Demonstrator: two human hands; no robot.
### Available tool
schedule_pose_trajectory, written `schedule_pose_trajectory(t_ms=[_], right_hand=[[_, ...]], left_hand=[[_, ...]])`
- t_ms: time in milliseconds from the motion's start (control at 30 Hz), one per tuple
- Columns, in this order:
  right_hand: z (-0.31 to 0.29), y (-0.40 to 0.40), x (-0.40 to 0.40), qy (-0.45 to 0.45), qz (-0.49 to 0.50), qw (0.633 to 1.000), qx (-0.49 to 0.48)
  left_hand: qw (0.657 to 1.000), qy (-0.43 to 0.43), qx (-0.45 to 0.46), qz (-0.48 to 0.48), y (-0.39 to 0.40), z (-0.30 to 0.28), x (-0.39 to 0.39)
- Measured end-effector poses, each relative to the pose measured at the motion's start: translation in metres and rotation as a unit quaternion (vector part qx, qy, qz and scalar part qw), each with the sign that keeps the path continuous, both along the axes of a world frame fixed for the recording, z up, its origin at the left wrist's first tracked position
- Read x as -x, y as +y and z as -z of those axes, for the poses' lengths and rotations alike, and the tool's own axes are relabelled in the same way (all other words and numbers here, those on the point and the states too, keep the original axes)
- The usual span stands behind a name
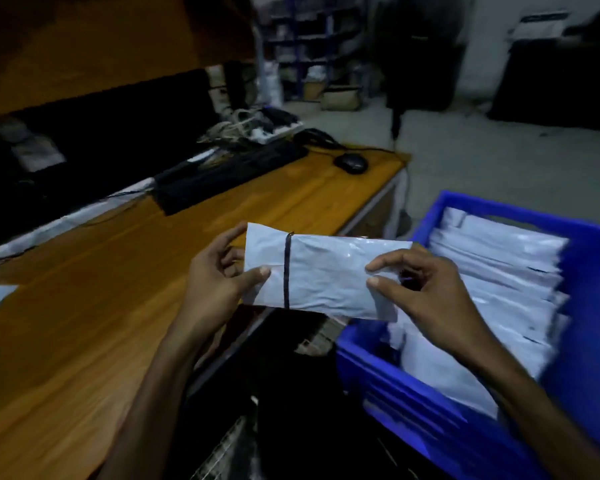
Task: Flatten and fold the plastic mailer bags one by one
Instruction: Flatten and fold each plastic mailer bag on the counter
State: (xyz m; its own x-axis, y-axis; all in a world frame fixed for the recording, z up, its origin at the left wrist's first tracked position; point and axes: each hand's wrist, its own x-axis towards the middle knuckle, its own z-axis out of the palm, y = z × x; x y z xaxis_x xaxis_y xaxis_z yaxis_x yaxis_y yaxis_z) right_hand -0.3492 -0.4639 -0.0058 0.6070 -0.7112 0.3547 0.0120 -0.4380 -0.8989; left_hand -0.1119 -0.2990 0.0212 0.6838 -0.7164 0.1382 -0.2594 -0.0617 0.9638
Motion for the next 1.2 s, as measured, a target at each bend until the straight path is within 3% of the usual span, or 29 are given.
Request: schedule_pose_trajectory(t_ms=[233,467,567,800,933,1000,1100,1133,1200], right_hand=[[0.02,-0.054,0.11,0.142,0.09,0.986,-0.006],[0.051,-0.09,0.155,0.312,0.077,0.947,-0.022],[0.056,-0.096,0.161,0.382,0.045,0.923,-0.024],[0.078,-0.102,0.149,0.555,0.02,0.831,-0.017],[0.085,-0.097,0.139,0.595,0.042,0.802,-0.002],[0.083,-0.088,0.135,0.619,0.055,0.783,0.028],[0.079,-0.061,0.126,0.652,0.06,0.729,0.199],[0.08,-0.052,0.124,0.636,0.051,0.728,0.252],[0.086,-0.036,0.119,0.583,-0.012,0.758,0.292]], left_hand=[[0.966,-0.108,-0.09,0.216,-0.115,0.028,0.057],[0.913,-0.232,-0.13,0.308,-0.17,0.052,0.091],[0.87,-0.318,-0.186,0.328,-0.186,0.06,0.098],[0.724,-0.453,-0.334,0.399,-0.207,0.086,0.129],[0.682,-0.478,-0.365,0.416,-0.21,0.1,0.14],[0.665,-0.494,-0.376,0.415,-0.209,0.103,0.145],[0.665,-0.502,-0.373,0.409,-0.203,0.109,0.148],[0.668,-0.501,-0.369,0.409,-0.202,0.11,0.148],[0.673,-0.502,-0.361,0.407,-0.2,0.11,0.148]])
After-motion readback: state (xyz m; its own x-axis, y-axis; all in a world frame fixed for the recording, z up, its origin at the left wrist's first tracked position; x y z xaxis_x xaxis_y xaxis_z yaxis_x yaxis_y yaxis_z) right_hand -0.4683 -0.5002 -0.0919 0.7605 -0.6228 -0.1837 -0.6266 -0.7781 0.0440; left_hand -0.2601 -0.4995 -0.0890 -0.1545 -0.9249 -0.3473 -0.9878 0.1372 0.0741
